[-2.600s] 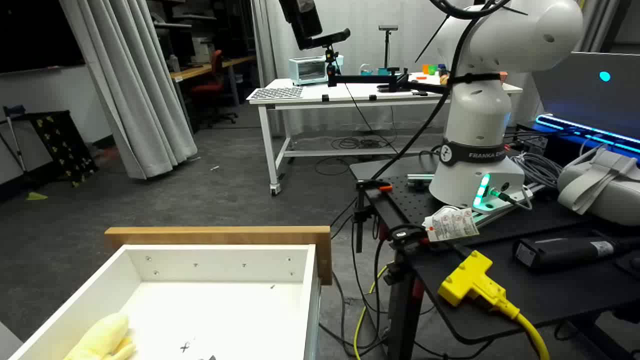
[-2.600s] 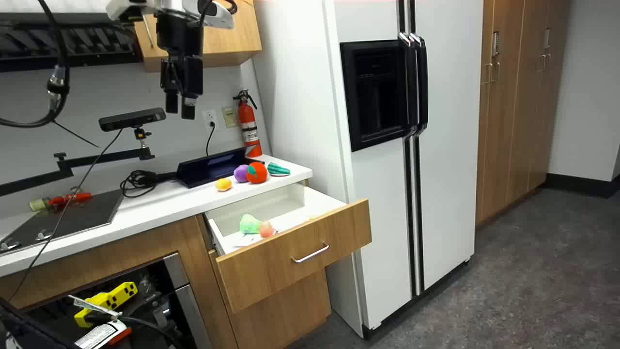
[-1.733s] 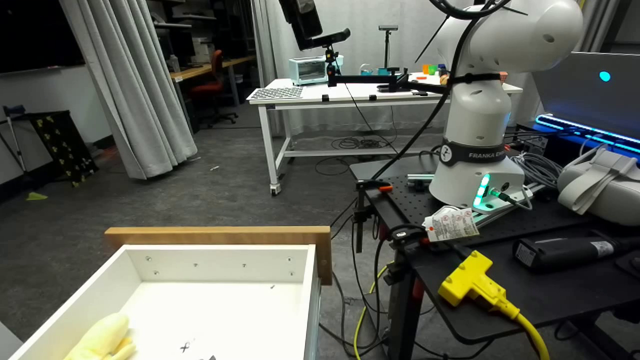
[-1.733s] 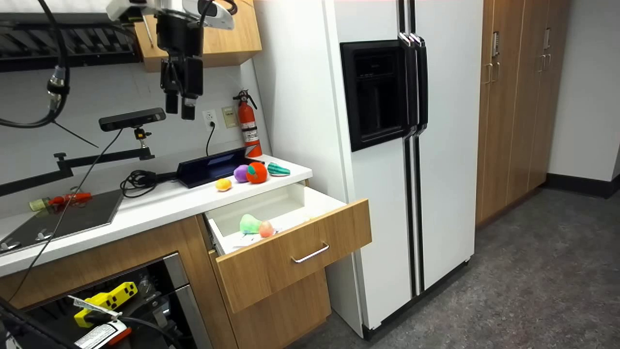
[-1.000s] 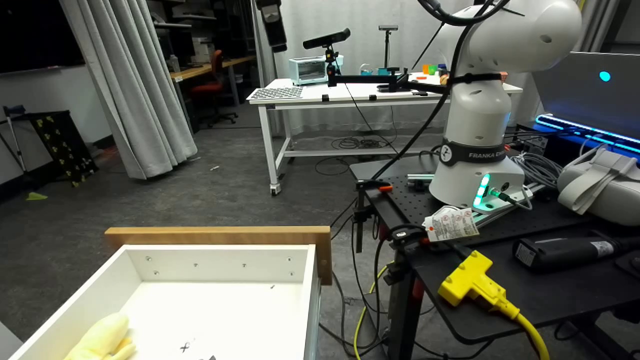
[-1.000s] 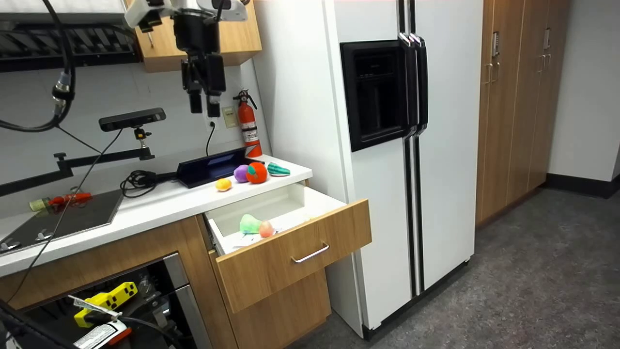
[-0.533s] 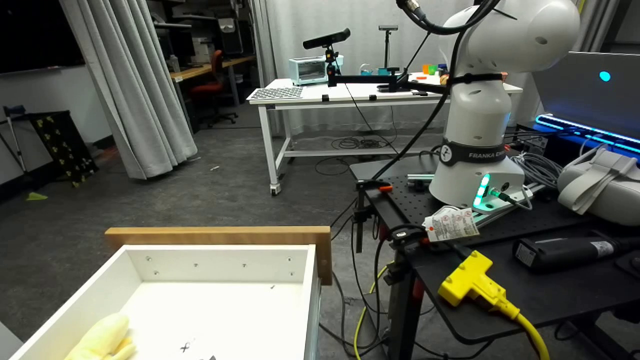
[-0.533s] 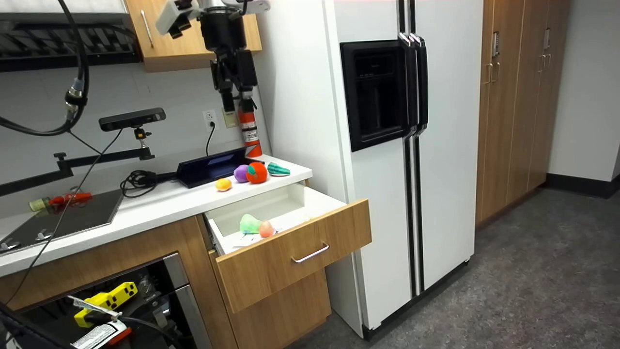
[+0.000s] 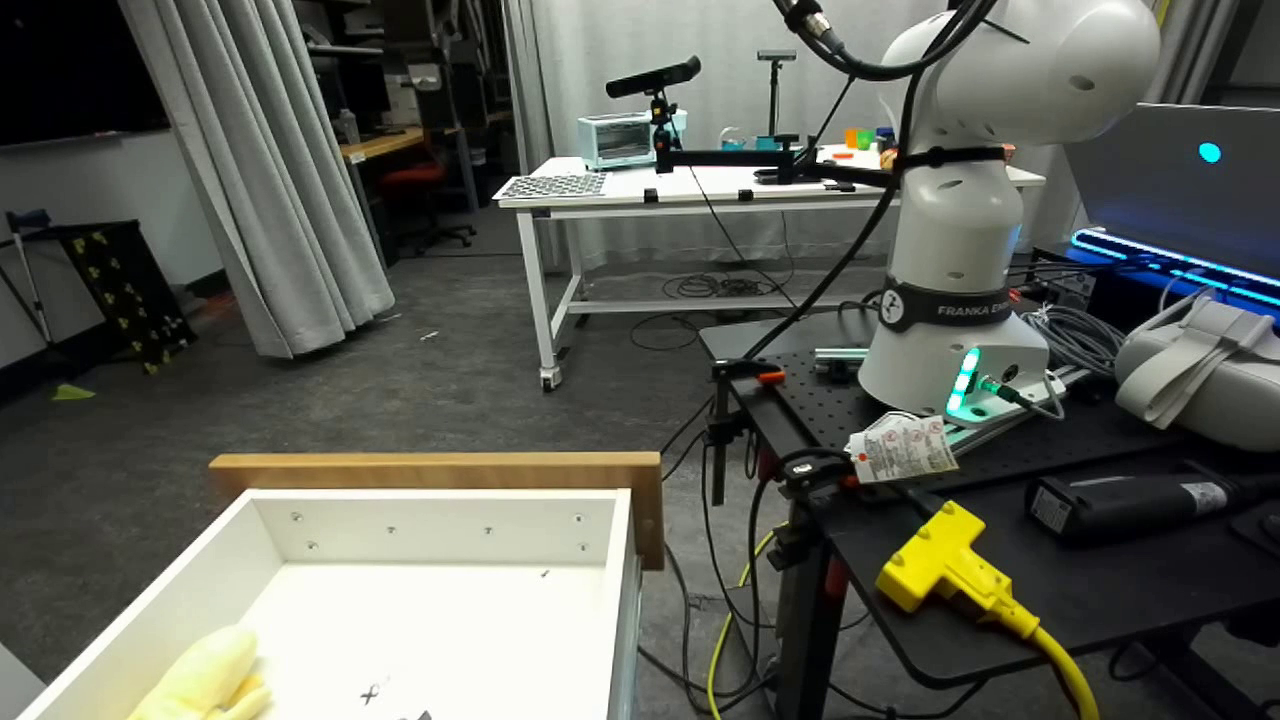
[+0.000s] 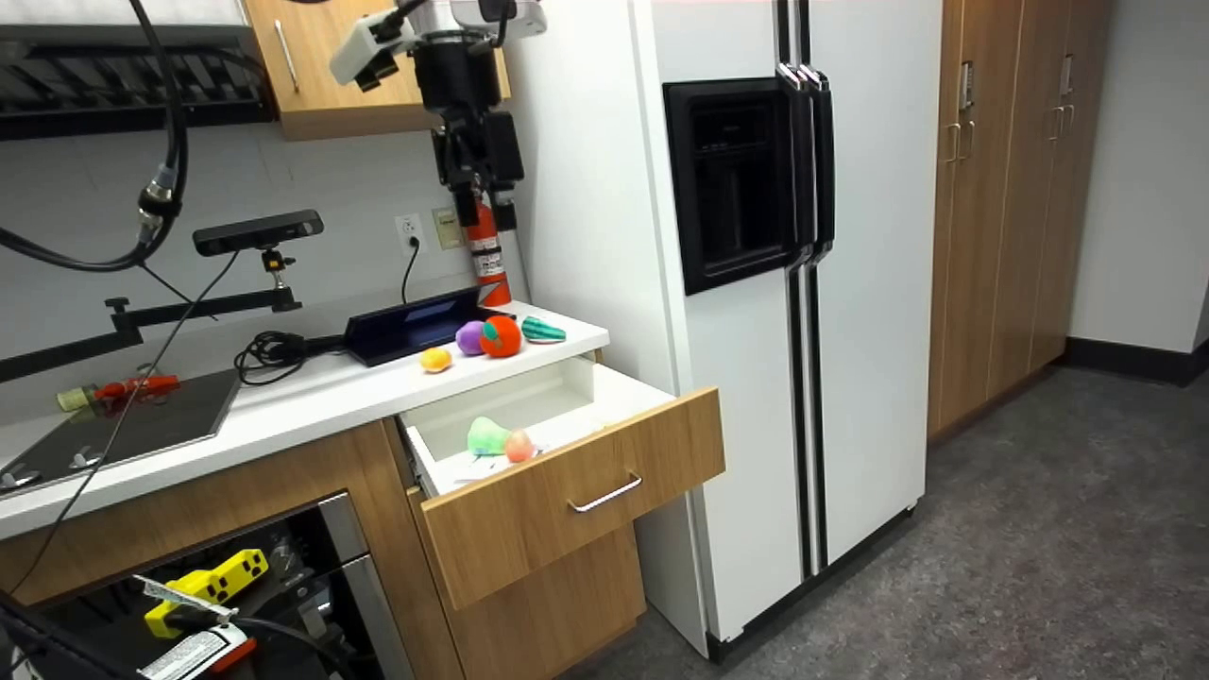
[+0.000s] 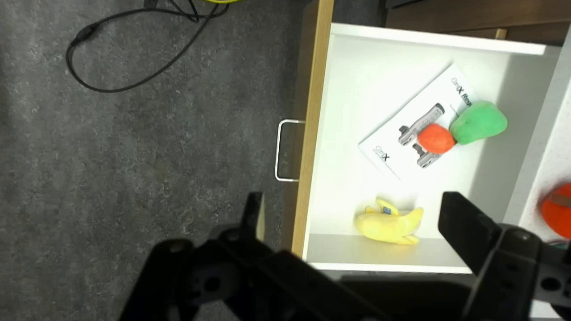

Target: Close the open drawer below the plushies

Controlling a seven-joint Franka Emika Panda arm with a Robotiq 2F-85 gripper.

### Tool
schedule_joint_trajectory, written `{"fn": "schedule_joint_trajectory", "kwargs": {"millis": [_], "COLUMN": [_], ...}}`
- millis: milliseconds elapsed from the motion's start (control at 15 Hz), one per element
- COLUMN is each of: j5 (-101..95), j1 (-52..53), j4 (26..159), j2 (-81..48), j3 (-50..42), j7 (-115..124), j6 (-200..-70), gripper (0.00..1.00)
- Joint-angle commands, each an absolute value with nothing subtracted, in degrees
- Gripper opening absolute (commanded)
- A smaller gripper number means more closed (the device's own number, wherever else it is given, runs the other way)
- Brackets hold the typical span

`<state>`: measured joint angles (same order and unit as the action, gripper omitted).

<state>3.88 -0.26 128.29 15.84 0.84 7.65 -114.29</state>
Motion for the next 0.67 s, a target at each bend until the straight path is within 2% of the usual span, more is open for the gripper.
{"fn": "schedule_joint_trajectory", "kwargs": {"millis": [0, 600], "j5": [3.40, 2.01], "j1": [-1.43, -4.22], "j4": [124.15, 111.72], "j2": [8.38, -11.37], "j3": [-0.54, -4.45], "j7": [6.58, 6.12], "j6": [-119.93, -125.27], "gripper": [1.00, 1.00]}}
